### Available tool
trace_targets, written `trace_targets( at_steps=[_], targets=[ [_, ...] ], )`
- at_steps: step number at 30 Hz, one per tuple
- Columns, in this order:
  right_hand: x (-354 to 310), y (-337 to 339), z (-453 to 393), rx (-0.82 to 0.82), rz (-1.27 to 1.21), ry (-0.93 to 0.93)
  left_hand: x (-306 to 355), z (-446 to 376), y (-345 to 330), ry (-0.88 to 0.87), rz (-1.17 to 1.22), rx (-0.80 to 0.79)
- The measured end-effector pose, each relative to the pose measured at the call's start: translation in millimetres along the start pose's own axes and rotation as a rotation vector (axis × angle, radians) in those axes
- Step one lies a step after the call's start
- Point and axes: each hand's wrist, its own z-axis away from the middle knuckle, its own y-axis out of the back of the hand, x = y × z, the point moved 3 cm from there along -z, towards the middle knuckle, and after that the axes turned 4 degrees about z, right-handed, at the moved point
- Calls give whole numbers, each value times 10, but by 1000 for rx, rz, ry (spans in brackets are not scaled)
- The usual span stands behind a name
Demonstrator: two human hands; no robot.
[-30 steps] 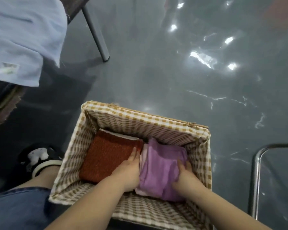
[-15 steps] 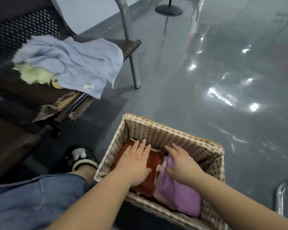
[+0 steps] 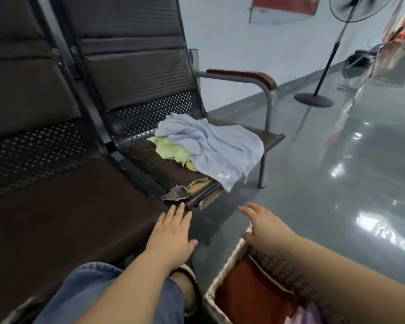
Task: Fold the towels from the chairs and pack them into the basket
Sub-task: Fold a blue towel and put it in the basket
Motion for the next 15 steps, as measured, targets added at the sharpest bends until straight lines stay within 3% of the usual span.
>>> trace_targets(
  at_steps=[10, 15],
  targets=[
    [-178, 401, -912, 130, 52, 38, 33, -612, 198, -84, 42, 215],
    [-58, 457, -1307, 174, 62, -7, 90, -983, 277, -101, 78, 222]
  ],
)
